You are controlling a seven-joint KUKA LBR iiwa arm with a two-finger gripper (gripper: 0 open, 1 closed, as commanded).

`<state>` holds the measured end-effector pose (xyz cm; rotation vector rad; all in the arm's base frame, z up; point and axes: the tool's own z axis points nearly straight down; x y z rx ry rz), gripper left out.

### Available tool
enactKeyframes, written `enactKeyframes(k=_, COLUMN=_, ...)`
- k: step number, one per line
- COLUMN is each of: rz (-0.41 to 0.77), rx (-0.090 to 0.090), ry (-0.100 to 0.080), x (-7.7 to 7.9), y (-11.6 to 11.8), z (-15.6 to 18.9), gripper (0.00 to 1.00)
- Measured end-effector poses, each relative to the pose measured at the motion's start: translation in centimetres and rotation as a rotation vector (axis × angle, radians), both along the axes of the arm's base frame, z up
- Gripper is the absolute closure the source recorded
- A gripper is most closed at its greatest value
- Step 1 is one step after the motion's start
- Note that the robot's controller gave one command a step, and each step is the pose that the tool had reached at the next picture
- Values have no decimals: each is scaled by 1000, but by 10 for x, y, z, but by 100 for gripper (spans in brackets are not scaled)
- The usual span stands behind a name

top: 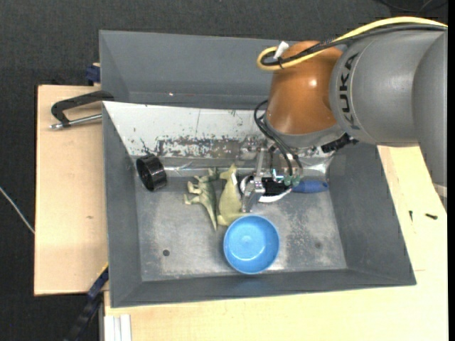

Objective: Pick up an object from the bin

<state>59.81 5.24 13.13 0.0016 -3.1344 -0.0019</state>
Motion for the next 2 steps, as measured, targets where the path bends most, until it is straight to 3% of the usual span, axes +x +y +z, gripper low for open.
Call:
enactKeyframes(k=1, rz=486, rx=-1, ry=-15, x=8, y=20, z=-53, gripper=0)
enactKeyframes(k=2, rz=752, rx=1, ry=-17, x=5, y=40, z=-29, gripper=0)
